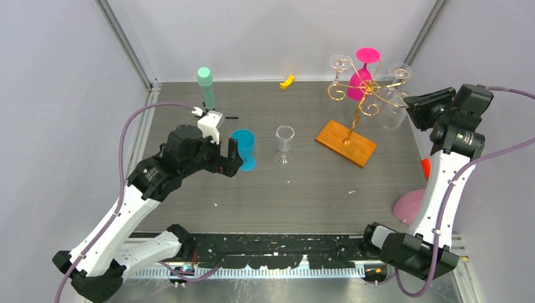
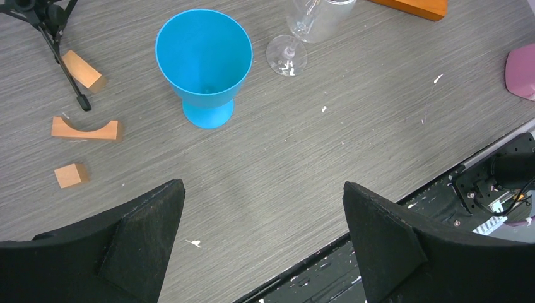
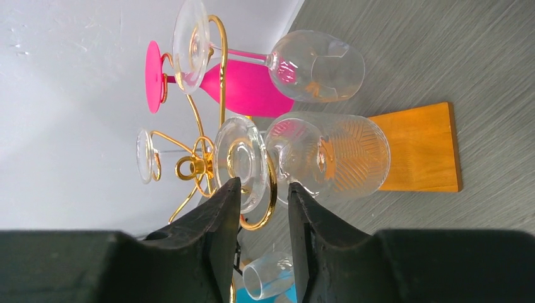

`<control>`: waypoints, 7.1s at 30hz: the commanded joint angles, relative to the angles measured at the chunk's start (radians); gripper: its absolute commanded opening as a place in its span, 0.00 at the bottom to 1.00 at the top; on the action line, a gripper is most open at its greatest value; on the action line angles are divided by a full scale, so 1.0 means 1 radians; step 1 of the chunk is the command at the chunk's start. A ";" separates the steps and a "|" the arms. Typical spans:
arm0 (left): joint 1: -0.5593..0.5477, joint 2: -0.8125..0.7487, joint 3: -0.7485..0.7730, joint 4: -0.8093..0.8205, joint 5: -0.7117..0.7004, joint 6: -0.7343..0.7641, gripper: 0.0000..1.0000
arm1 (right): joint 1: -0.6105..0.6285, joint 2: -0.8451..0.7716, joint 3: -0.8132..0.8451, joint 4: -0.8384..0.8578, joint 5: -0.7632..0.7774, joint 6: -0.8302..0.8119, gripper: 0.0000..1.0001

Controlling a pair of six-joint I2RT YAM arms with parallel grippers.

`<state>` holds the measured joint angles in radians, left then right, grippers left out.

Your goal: Take the wine glass off the wine glass rack

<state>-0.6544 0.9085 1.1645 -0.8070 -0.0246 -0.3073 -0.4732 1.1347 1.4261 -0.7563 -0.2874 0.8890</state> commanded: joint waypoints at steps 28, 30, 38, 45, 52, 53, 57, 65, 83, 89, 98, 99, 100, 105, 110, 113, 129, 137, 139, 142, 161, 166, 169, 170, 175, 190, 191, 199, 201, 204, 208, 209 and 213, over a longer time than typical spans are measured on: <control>-0.003 0.029 -0.029 0.069 0.002 0.016 1.00 | -0.005 0.069 0.110 0.085 -0.083 -0.136 0.12; -0.002 0.028 -0.029 0.069 0.002 0.017 1.00 | -0.005 0.069 0.114 0.078 -0.077 -0.141 0.11; -0.004 0.028 -0.029 0.068 0.002 0.015 1.00 | -0.005 0.075 0.158 0.011 -0.023 -0.216 0.10; -0.003 0.028 -0.029 0.066 0.003 0.013 1.00 | -0.005 0.073 0.153 -0.001 -0.018 -0.232 0.10; -0.003 0.024 -0.032 0.068 0.006 0.007 1.00 | -0.005 0.065 0.145 0.018 -0.028 -0.209 0.01; -0.004 0.024 -0.032 0.068 0.006 0.007 1.00 | -0.005 0.061 0.142 0.029 -0.033 -0.195 0.01; -0.003 0.022 -0.030 0.068 0.009 0.007 1.00 | -0.005 0.035 0.111 0.094 -0.050 -0.121 0.00; -0.004 0.002 -0.035 0.077 0.002 0.002 0.98 | -0.005 -0.041 0.055 0.192 -0.032 0.011 0.00; -0.002 0.008 -0.034 0.077 0.006 0.000 0.98 | -0.005 -0.141 -0.020 0.239 -0.037 0.121 0.00; -0.003 0.011 -0.031 0.079 0.008 -0.001 0.98 | -0.005 -0.161 -0.053 0.258 -0.070 0.132 0.01; -0.004 0.020 -0.028 0.080 0.012 -0.004 0.98 | -0.005 -0.234 -0.119 0.283 -0.076 0.151 0.00; -0.004 0.021 -0.028 0.080 0.012 -0.004 0.98 | -0.005 -0.245 -0.126 0.283 -0.076 0.153 0.00; -0.002 0.020 -0.028 0.081 0.012 -0.004 0.98 | -0.005 -0.251 -0.130 0.283 -0.075 0.154 0.00; -0.003 0.024 -0.029 0.084 0.015 -0.007 0.98 | -0.005 -0.291 -0.174 0.307 -0.095 0.141 0.00; -0.003 0.025 -0.031 0.085 0.018 -0.009 0.98 | -0.005 -0.319 -0.227 0.375 -0.128 0.162 0.00; -0.003 0.026 -0.030 0.086 0.019 -0.009 0.98 | -0.005 -0.325 -0.248 0.401 -0.148 0.179 0.00; -0.002 0.034 -0.023 0.090 0.020 -0.018 0.98 | -0.005 -0.287 -0.306 0.546 -0.182 0.246 0.00; -0.003 0.039 -0.020 0.090 0.020 -0.022 0.98 | -0.005 -0.229 -0.275 0.582 -0.162 0.242 0.00; -0.003 0.041 -0.019 0.090 0.020 -0.023 0.98 | -0.005 -0.214 -0.265 0.585 -0.156 0.238 0.00; -0.003 0.042 -0.017 0.088 0.020 -0.023 0.98 | -0.005 -0.190 -0.258 0.602 -0.155 0.242 0.00; -0.003 0.035 -0.012 0.083 0.020 -0.020 0.98 | -0.004 -0.195 -0.208 0.489 -0.049 0.268 0.00; -0.003 0.028 -0.009 0.076 0.016 -0.012 0.98 | -0.004 -0.216 -0.170 0.383 0.034 0.275 0.00; -0.003 0.024 -0.009 0.074 0.014 -0.010 0.98 | -0.004 -0.216 -0.152 0.338 0.075 0.278 0.00; -0.003 0.024 -0.009 0.074 0.015 -0.009 0.98 | -0.004 -0.214 -0.145 0.321 0.078 0.281 0.00; -0.003 0.031 -0.003 0.075 0.020 -0.012 0.98 | -0.004 -0.194 -0.087 0.226 0.072 0.257 0.00; -0.002 0.060 0.003 0.071 0.119 -0.030 0.98 | -0.004 -0.276 -0.070 0.092 0.072 0.200 0.00; -0.004 0.059 0.001 0.072 0.124 -0.031 0.98 | -0.004 -0.288 -0.070 0.087 0.072 0.201 0.00; -0.003 0.061 0.006 0.073 0.155 -0.037 0.98 | -0.004 -0.376 -0.093 0.014 0.041 0.199 0.00; -0.002 0.061 0.003 0.076 0.170 -0.041 0.98 | -0.004 -0.409 -0.102 -0.009 0.035 0.196 0.00; -0.002 0.057 -0.003 0.084 0.192 -0.044 0.98 | -0.004 -0.459 -0.107 -0.070 0.007 0.189 0.00; -0.003 0.057 -0.007 0.088 0.197 -0.043 0.98 | -0.004 -0.535 -0.152 -0.105 -0.056 0.210 0.00; -0.003 0.057 -0.008 0.088 0.204 -0.044 0.98 | -0.004 -0.556 -0.160 -0.121 -0.061 0.213 0.00; -0.003 0.054 -0.008 0.104 0.241 -0.052 0.98 | 0.005 -0.598 -0.187 -0.115 -0.136 0.251 0.00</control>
<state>-0.6544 0.9726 1.1461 -0.7578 0.1642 -0.3424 -0.4786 0.5671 1.2549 -0.9306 -0.3164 1.0966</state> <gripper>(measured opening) 0.981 0.131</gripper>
